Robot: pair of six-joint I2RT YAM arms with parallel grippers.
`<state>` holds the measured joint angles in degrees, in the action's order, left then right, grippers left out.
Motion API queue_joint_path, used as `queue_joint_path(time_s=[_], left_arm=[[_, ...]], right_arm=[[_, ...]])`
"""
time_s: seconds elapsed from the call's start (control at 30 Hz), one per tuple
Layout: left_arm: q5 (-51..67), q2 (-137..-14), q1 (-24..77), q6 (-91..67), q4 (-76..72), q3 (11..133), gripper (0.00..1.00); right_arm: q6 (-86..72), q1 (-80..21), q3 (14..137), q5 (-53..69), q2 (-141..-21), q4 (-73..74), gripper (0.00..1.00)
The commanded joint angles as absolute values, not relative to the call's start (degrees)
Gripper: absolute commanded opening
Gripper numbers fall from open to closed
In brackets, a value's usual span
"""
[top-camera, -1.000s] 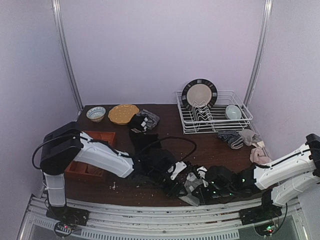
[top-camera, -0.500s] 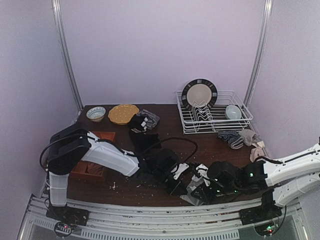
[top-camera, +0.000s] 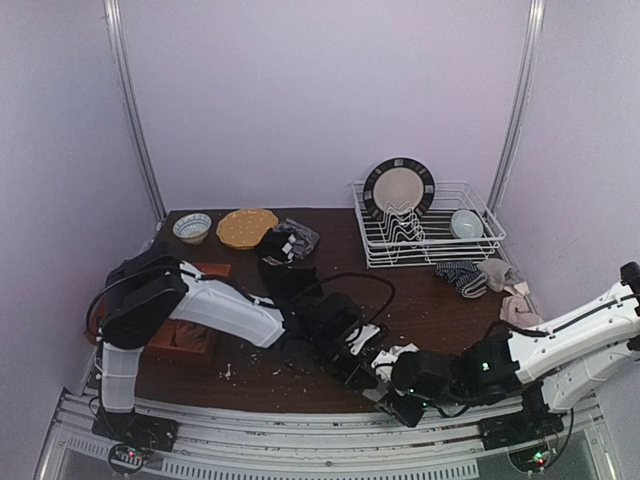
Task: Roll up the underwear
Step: Roll the underwear at the center of the board.
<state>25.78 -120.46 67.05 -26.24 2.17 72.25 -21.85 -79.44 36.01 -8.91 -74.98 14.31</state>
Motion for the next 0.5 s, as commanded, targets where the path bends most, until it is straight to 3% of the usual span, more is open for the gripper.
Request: queue_joint_path(time_s=[0.0,0.33,0.47], left_arm=[[24.6,-124.0,66.8,-26.7,9.4,71.7,0.0],[26.0,-124.1,66.7,-26.9,9.7,72.2,0.0],[26.3,-123.1,66.6,-26.9,9.4,71.6,0.0]], right_arm=[[-20.9,-79.9,36.9,-13.6,-76.7,17.2,0.46],[-24.8,-79.9,37.5,-12.5,-83.9,20.1,0.48],[-26.7,-79.9,38.7,-12.5,-88.4,20.7,0.39]])
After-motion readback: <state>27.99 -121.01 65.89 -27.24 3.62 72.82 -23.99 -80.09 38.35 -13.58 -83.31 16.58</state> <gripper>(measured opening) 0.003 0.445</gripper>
